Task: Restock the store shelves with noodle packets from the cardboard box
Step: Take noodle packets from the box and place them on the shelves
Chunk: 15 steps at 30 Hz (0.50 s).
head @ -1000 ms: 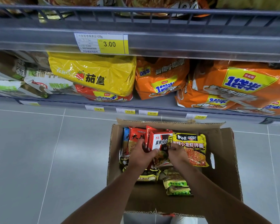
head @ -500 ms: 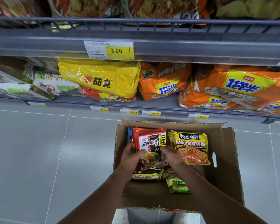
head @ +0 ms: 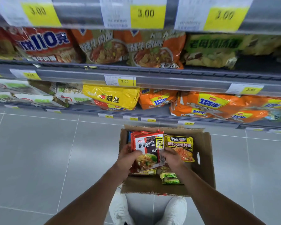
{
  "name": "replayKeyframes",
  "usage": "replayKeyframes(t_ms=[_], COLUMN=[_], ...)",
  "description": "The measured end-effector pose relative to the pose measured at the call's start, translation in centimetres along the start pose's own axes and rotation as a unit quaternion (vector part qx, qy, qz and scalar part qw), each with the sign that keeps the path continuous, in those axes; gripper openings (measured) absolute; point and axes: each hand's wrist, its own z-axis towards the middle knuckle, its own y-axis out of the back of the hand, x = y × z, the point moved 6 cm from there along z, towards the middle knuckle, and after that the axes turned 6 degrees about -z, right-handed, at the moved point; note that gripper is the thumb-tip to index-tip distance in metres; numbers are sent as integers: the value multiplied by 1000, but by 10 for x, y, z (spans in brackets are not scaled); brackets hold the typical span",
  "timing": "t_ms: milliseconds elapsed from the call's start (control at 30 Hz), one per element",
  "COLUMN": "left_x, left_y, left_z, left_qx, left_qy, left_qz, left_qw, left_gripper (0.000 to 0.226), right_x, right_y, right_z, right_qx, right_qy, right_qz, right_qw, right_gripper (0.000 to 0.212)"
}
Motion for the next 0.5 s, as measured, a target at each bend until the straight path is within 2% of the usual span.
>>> replayKeyframes(t_ms=[100,167,300,367,500], left_x=[-22,-41,-89,-110,-155], left_y=[-8,-15,-29,-34,-44], left_z=[-45,-81,-161,-200,-277], left_qx=[31,45,77,92,138], left_qy=[20,31,24,15,-13], left_qz=[11,3,-1,7,40], left_qw=[999,998,997,996,990], left_gripper=[36,32,25,28,34], right_x=[19,36,68,81,120], right_y=[16,30,54,66,83], right_z=[-42,-77,-155,-195,-274], right_qx=[20,20,35,36,27], right_qy=[19,32,39,48,85], right_qz=[9,24,69,73,124], right_qw=[1000,999,996,996,988], right_gripper=[19,5,11,20,18])
